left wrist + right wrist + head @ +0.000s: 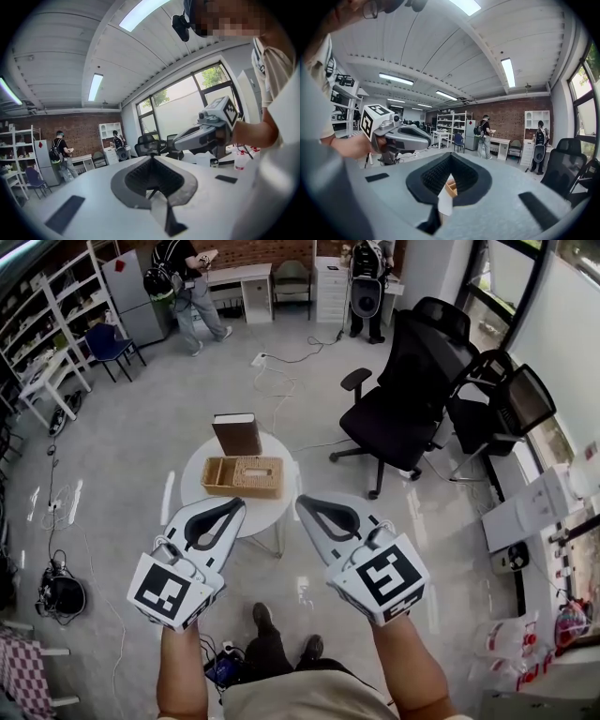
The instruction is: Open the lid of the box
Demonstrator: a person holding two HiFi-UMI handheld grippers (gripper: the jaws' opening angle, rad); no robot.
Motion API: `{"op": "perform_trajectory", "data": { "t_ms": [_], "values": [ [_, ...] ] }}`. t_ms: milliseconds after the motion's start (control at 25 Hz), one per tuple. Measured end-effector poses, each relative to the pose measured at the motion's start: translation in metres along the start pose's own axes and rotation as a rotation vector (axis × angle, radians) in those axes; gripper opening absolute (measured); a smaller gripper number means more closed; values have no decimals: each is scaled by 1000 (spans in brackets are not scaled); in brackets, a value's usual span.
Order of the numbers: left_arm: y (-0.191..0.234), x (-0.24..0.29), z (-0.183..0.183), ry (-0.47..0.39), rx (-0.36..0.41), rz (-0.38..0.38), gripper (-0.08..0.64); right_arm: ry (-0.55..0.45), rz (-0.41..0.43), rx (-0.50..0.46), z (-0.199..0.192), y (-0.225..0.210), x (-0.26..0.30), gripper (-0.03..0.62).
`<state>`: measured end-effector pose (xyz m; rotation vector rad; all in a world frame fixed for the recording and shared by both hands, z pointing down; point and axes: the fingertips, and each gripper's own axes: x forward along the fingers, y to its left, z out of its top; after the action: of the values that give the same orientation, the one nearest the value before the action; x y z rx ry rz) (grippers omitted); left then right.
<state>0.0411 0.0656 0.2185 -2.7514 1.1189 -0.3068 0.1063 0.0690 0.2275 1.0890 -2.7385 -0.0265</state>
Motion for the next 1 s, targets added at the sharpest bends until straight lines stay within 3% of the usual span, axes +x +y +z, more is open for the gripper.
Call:
{"op": "perform_trajectory", "data": {
  "t_ms": [520,1000],
  "values": [
    [111,51,-29,-23,-20,-116,14,51,-108,23,3,-44,109,-8],
    [204,69,-74,-15,-63,-171,14,98,-166,28,-5,-62,199,-8]
  ]
}}
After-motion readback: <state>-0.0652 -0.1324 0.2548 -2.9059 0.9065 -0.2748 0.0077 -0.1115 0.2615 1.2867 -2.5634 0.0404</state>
